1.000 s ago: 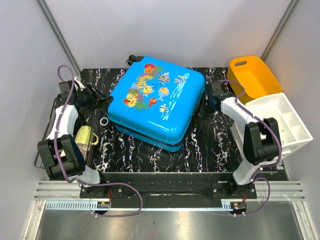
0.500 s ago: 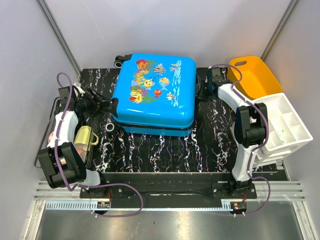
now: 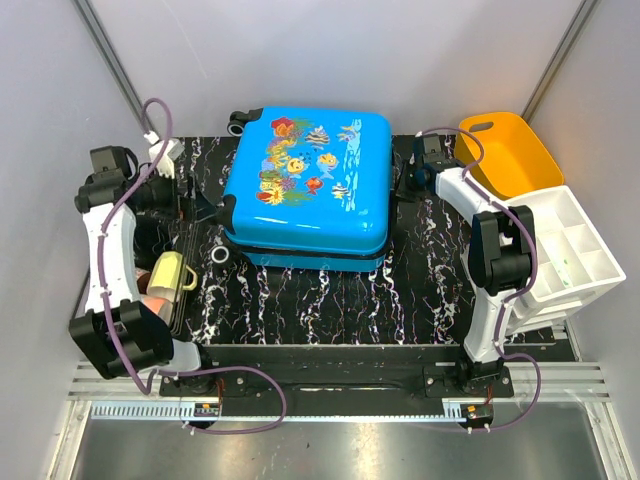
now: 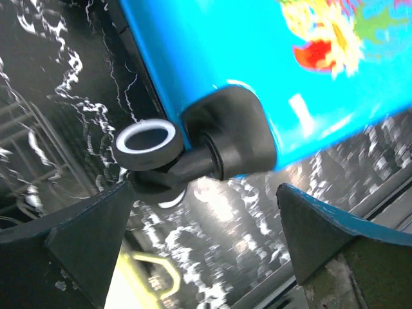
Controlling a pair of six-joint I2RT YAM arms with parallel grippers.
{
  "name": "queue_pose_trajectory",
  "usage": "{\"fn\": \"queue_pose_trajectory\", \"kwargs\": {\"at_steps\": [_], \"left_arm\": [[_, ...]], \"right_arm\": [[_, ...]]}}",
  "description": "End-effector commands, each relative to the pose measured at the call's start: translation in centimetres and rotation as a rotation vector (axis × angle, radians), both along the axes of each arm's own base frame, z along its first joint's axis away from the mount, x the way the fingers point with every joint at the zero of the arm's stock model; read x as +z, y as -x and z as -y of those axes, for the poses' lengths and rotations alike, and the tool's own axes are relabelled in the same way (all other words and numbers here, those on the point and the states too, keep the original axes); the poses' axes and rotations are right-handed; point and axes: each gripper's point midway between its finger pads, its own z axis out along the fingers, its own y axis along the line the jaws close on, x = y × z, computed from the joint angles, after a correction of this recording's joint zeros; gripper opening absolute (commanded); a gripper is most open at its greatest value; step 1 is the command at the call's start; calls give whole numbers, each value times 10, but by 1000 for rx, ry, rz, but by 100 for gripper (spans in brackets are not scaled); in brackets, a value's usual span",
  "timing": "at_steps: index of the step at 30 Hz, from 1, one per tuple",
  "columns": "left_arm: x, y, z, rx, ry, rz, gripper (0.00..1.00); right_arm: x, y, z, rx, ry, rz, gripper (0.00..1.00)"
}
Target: Open, take out, and arrange the luggage
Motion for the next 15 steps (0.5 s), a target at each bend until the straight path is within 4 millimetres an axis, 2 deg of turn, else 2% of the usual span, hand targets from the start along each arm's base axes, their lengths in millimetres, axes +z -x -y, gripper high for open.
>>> {"fn": "queue_pose_trajectory", "kwargs": {"at_steps": [1, 7, 11, 15], "left_arm": [[9, 40, 0, -445, -311, 217, 99], [-4, 24, -17, -594, -488, 313, 99], [-25, 14, -12, -719, -532, 352, 99], [-41, -10, -9, -731, -605, 396, 97]], "right_arm": [[46, -42, -35, 44, -111, 214, 0], [47, -48, -43, 55, -141, 217, 0], [48, -52, -45, 61, -146, 223, 0], [48, -54, -48, 82, -147, 230, 0]]}}
